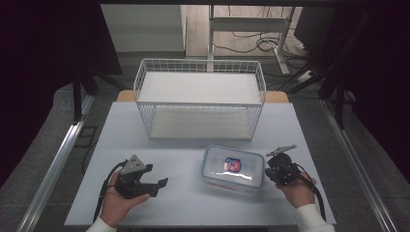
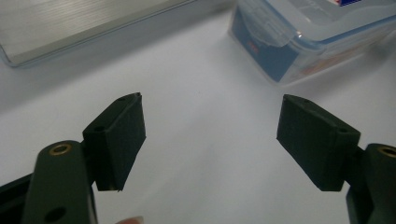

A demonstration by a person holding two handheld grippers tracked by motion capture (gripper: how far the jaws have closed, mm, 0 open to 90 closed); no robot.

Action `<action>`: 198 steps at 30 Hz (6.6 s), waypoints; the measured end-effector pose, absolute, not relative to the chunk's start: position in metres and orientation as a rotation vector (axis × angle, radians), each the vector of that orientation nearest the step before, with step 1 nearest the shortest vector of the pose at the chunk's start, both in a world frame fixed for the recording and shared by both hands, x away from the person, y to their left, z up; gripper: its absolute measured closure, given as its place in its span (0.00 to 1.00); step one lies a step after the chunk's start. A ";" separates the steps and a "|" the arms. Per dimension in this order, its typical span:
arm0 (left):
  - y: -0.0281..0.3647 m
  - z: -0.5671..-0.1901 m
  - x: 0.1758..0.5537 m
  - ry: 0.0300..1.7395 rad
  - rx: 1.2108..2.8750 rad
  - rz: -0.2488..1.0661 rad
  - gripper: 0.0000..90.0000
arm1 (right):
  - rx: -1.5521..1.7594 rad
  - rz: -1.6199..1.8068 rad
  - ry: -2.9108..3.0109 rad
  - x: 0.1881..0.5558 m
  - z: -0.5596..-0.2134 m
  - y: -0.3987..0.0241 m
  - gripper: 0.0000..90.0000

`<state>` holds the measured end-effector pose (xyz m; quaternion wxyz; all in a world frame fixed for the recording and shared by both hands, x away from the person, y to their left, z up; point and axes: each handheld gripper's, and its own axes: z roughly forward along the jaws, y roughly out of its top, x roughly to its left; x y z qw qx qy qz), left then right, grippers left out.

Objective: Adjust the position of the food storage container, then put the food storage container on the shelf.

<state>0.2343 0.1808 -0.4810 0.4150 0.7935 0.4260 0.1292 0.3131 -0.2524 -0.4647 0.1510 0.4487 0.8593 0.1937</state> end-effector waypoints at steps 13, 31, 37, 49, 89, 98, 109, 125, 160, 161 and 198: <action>0.189 -0.479 0.237 1.105 1.953 0.325 0.25 | 1.137 0.591 2.538 0.339 -0.469 -0.195 0.99; 0.192 -0.478 0.239 1.114 1.943 0.320 0.25 | 1.047 0.695 2.538 0.336 -0.464 -0.180 0.99; 0.194 -0.478 0.239 1.117 1.943 0.323 0.25 | 1.097 0.834 2.480 0.318 -0.454 -0.210 0.99; 0.195 -0.479 0.241 1.127 1.937 0.321 0.25 | 1.138 1.122 2.399 0.309 -0.446 -0.238 0.58; 0.182 -0.489 0.312 1.229 1.824 -0.097 0.17 | 1.197 1.352 2.394 0.309 -0.449 -0.218 0.22; 0.172 -0.503 0.328 1.216 1.843 -0.190 0.14 | 1.206 1.365 2.410 0.310 -0.451 -0.216 0.21; 0.165 -0.516 0.336 1.193 1.822 -0.330 0.15 | 1.228 1.361 2.423 0.313 -0.454 -0.215 0.20; 0.161 -0.519 0.334 1.181 1.821 -0.370 0.21 | 1.507 1.403 2.551 0.347 -0.492 -0.195 0.12; 0.170 -0.506 0.313 1.172 1.800 -0.309 0.45 | 1.655 1.533 2.502 0.334 -0.489 -0.209 0.51; 0.171 -0.505 0.312 1.169 1.802 -0.306 0.45 | 1.655 1.533 2.502 0.334 -0.489 -0.209 0.51; 0.169 -0.482 0.305 1.128 1.783 -0.214 0.52 | 1.568 1.560 2.422 0.324 -0.464 -0.210 0.54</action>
